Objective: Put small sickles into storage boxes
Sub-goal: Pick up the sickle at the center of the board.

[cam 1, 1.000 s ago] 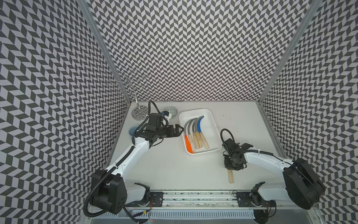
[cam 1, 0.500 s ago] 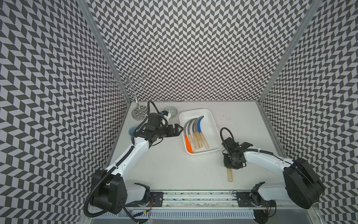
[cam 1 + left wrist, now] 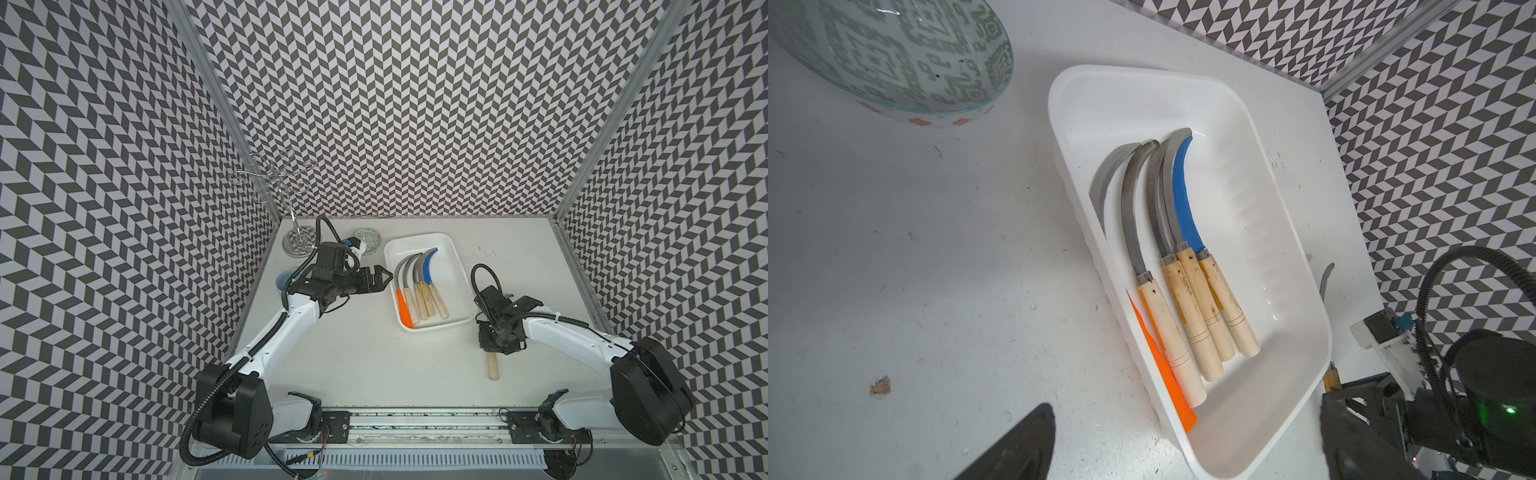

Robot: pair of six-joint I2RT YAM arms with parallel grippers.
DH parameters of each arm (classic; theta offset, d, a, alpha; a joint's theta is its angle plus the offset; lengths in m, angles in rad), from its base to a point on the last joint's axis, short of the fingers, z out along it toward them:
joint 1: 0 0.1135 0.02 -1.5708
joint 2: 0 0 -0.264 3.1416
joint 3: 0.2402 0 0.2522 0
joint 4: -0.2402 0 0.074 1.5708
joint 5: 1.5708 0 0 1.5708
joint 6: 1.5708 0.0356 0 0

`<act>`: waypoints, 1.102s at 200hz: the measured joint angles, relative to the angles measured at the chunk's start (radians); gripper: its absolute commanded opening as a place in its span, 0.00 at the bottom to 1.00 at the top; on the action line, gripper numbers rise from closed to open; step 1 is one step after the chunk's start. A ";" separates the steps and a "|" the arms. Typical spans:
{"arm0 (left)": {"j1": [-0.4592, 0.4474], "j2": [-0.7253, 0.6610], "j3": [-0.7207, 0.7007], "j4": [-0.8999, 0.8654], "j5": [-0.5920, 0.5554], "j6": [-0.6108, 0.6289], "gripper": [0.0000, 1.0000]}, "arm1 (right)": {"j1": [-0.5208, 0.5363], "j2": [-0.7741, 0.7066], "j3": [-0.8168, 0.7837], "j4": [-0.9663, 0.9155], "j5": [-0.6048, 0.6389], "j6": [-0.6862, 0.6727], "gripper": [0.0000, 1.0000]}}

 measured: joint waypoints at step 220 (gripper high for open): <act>0.003 0.000 -0.005 0.001 0.006 0.000 0.99 | -0.176 0.087 0.350 -0.099 0.041 -0.131 0.12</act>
